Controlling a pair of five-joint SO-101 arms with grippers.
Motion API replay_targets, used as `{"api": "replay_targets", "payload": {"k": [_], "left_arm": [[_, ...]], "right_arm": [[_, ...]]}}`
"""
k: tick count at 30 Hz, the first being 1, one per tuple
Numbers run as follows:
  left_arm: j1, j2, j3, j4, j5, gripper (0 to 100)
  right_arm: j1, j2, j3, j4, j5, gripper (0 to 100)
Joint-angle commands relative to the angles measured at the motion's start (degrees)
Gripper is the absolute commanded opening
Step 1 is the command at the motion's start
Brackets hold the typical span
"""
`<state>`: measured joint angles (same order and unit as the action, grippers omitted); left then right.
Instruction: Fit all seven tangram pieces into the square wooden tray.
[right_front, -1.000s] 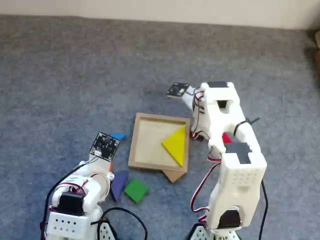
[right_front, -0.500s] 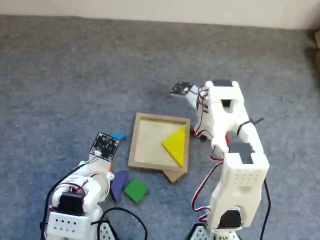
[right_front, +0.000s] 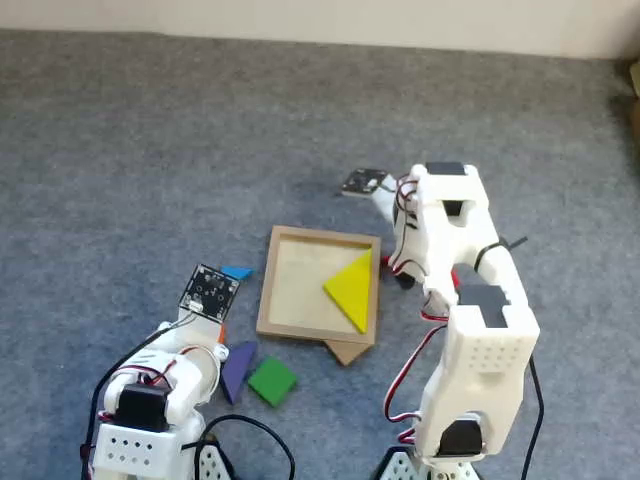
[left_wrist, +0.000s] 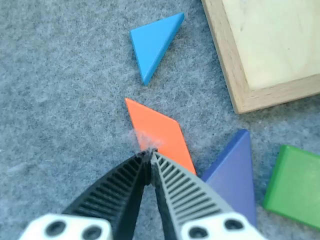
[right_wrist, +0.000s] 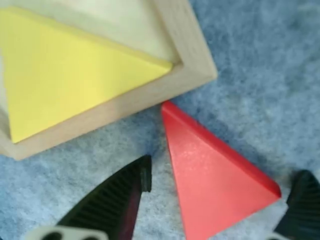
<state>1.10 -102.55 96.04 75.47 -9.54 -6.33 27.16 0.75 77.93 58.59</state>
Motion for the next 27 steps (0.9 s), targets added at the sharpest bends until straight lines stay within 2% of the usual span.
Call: {"api": "replay_targets", "payload": {"k": [1, 11, 14, 21, 27], "left_arm": [[-0.75, -1.80, 1.10, 0.18, -0.53, 0], [-0.75, -1.80, 1.10, 0.18, -0.53, 0], [-0.75, -1.80, 1.10, 0.18, -0.53, 0], [-0.75, -1.80, 1.10, 0.18, -0.53, 0], [-0.75, -1.80, 1.10, 0.18, -0.53, 0]], "right_arm": [[2.86, -0.22, 1.01, 0.57, 0.35, 39.8], [3.91, -0.57, 0.66, 0.66, 0.44, 18.6], [4.44, -0.66, 0.57, 1.45, 0.35, 18.4], [4.35, -3.74, -4.18, 11.47, 0.26, 18.3], [3.30, -10.86, -4.88, 13.32, 0.26, 18.3]]}}
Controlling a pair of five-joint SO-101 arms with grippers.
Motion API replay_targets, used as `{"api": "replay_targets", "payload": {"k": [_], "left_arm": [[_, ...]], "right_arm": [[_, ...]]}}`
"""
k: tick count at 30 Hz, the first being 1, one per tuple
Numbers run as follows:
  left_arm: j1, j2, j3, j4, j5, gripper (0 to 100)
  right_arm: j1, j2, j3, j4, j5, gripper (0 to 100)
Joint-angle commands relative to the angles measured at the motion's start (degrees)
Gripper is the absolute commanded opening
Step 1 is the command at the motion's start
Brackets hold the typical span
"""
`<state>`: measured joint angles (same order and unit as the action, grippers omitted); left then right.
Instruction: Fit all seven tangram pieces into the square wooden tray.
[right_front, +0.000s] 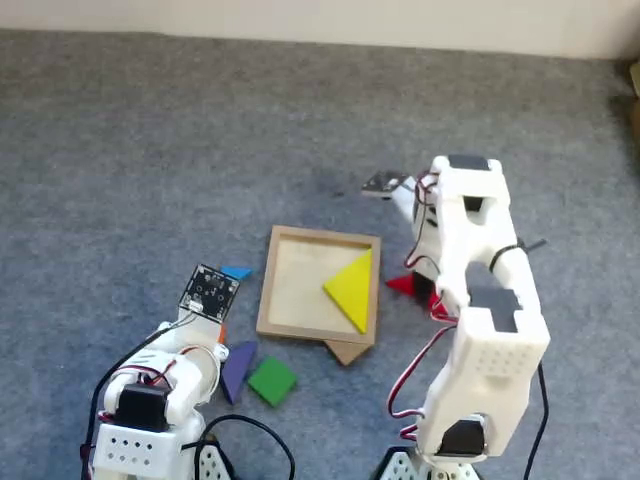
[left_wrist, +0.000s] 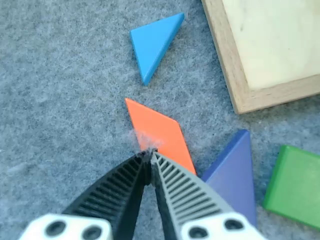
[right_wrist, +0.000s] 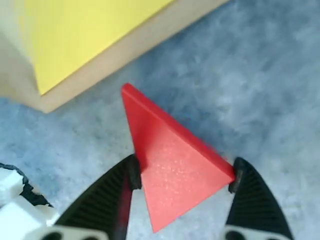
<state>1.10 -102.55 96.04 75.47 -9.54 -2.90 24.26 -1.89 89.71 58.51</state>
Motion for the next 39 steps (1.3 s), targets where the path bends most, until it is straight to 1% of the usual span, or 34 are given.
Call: {"api": "replay_targets", "payload": {"k": [1, 8, 17, 24, 28, 31, 35, 39], "left_arm": [[-0.75, -1.80, 1.10, 0.18, -0.53, 0], [-0.75, -1.80, 1.10, 0.18, -0.53, 0], [-0.75, -1.80, 1.10, 0.18, -0.53, 0], [-0.75, -1.80, 1.10, 0.18, -0.53, 0], [-0.75, -1.80, 1.10, 0.18, -0.53, 0], [-0.75, -1.80, 1.10, 0.18, -0.53, 0], [-0.75, -1.80, 1.10, 0.18, -0.53, 0], [-0.75, -1.80, 1.10, 0.18, -0.53, 0]], "right_arm": [[-0.48, -9.01, -2.07, 1.98, 0.35, 18.3], [-7.16, -15.87, -0.92, 5.67, 0.09, 18.3], [-21.32, -19.65, -0.92, 6.29, -11.16, 18.3], [-32.75, -19.56, -0.92, 5.76, -16.88, 18.3], [-37.76, -19.38, -0.57, 3.21, -19.34, 18.3], [-40.40, -19.47, 3.21, -1.80, -19.69, 18.3], [-41.27, -19.47, 9.98, -10.07, -19.69, 18.3], [-41.01, -19.47, 13.67, -14.20, -19.60, 18.3]]}}
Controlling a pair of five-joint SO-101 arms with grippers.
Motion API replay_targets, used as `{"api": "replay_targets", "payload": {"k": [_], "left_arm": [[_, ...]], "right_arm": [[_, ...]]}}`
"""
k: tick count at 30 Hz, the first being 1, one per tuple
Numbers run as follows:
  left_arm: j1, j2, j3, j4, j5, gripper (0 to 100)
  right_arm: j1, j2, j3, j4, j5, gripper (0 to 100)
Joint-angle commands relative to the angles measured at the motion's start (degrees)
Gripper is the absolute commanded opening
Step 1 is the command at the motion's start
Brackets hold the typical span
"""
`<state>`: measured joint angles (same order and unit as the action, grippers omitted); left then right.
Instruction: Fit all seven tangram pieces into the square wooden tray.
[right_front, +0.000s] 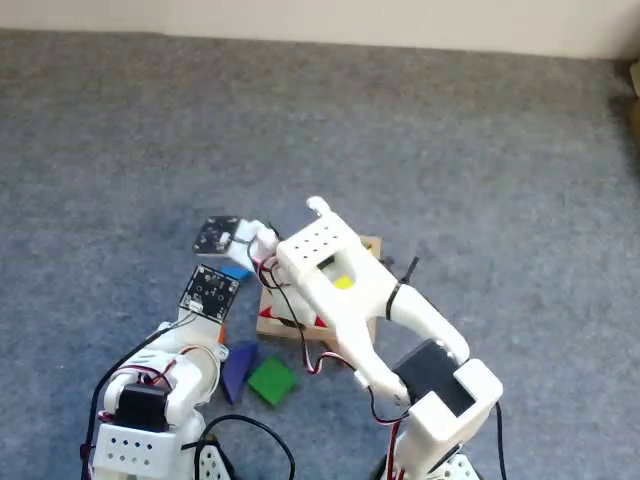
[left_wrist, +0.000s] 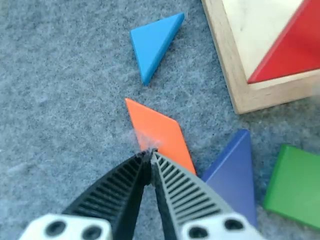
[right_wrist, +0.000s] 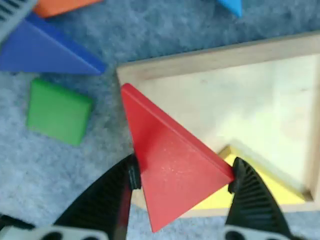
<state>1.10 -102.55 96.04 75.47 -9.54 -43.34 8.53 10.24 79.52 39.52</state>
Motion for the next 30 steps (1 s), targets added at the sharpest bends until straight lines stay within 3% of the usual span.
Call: {"api": "replay_targets", "payload": {"k": [1, 15, 21, 30], "left_arm": [[-0.75, -1.80, 1.10, 0.18, -0.53, 0], [-0.75, -1.80, 1.10, 0.18, -0.53, 0], [-0.75, -1.80, 1.10, 0.18, -0.53, 0], [-0.75, -1.80, 1.10, 0.18, -0.53, 0]], "right_arm": [[-0.57, -3.74, 1.80, -4.35, -0.70, 18.3], [3.03, -2.51, 2.07, -7.87, -0.44, 18.6], [3.47, 0.84, 2.07, -7.52, -0.53, 30.4], [3.30, 0.92, 1.80, -5.14, -0.53, 31.2]]}}
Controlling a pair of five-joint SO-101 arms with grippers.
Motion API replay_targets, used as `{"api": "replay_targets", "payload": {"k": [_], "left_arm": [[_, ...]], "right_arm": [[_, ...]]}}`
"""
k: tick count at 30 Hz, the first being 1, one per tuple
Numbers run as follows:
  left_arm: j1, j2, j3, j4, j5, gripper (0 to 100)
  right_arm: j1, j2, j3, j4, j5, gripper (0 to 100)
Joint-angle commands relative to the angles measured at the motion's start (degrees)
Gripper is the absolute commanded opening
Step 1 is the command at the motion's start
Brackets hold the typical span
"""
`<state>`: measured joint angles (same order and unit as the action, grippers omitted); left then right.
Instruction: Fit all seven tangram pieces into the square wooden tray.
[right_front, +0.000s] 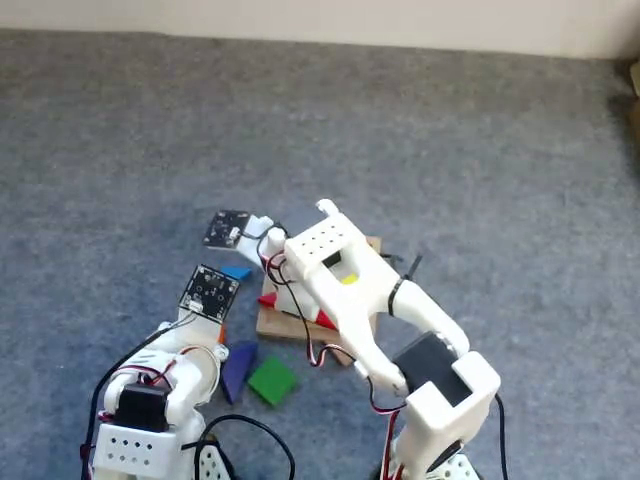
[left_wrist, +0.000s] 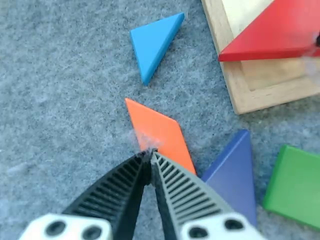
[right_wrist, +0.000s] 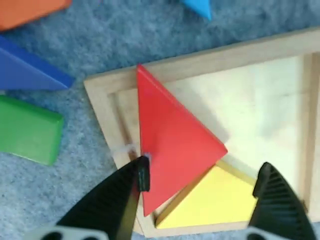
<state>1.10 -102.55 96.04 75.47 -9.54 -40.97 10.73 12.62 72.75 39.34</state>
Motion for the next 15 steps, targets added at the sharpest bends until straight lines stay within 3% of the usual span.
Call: {"api": "replay_targets", "payload": {"k": [1, 7, 15], "left_arm": [[-0.75, -1.80, 1.10, 0.18, -0.53, 0], [-0.75, -1.80, 1.10, 0.18, -0.53, 0], [-0.75, -1.80, 1.10, 0.18, -0.53, 0]], "right_arm": [[0.92, -1.27, -0.66, 1.80, -0.35, 31.2], [1.27, -1.45, -0.84, 6.37, -0.44, 29.7], [1.98, -7.43, -5.32, 7.34, -0.70, 9.1]]}}
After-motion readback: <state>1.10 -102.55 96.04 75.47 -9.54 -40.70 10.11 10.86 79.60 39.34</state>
